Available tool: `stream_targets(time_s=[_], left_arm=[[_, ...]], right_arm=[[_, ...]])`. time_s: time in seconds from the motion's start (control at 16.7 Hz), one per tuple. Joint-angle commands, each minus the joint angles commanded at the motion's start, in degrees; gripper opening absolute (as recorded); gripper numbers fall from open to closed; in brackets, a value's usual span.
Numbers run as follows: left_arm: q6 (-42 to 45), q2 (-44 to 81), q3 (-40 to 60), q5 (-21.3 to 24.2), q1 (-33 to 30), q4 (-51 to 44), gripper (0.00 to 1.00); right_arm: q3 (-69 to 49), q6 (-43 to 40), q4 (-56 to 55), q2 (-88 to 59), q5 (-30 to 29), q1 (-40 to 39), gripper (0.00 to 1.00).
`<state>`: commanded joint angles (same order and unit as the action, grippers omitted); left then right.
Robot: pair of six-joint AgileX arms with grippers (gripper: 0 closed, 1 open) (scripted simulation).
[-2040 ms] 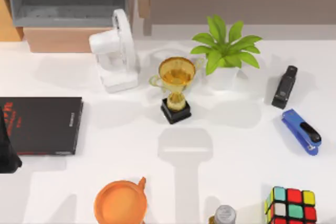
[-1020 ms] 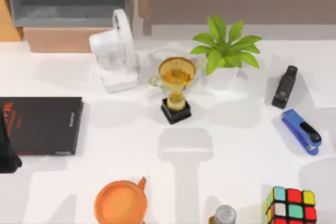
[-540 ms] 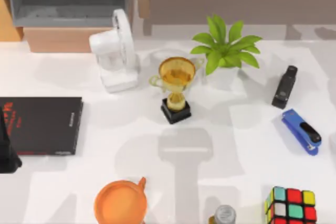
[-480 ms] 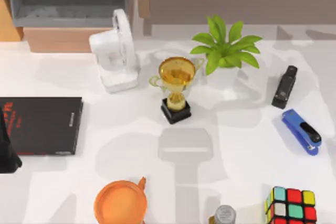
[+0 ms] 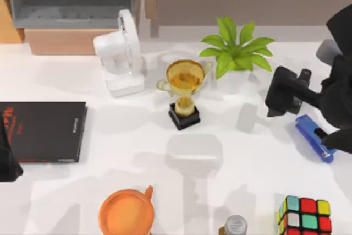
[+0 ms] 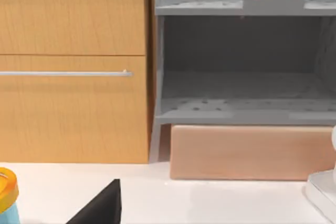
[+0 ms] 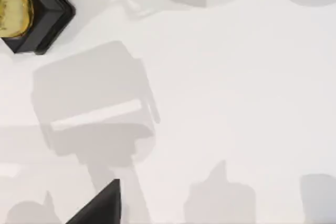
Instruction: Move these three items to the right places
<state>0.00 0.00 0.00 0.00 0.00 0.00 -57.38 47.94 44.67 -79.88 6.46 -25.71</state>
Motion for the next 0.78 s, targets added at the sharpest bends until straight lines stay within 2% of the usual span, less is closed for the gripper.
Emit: stream_targets(time_s=[0.18, 0.36, 0.78], left_arm=[[0.0, 0.0, 0.0, 0.0, 0.0, 0.0, 1.0], [0.0, 0.0, 0.0, 0.0, 0.0, 0.0, 1.0], [0.0, 0.0, 0.0, 0.0, 0.0, 0.0, 1.0]], right_arm=[[1.6, 1.3, 12.4, 0.6, -3.4, -8.3, 1.0], [2.3, 1.5, 19.3, 0.6, -5.9, -13.9, 1.0], [2.4, 1.4, 20.6, 0.3, -6.4, -15.1, 1.0]])
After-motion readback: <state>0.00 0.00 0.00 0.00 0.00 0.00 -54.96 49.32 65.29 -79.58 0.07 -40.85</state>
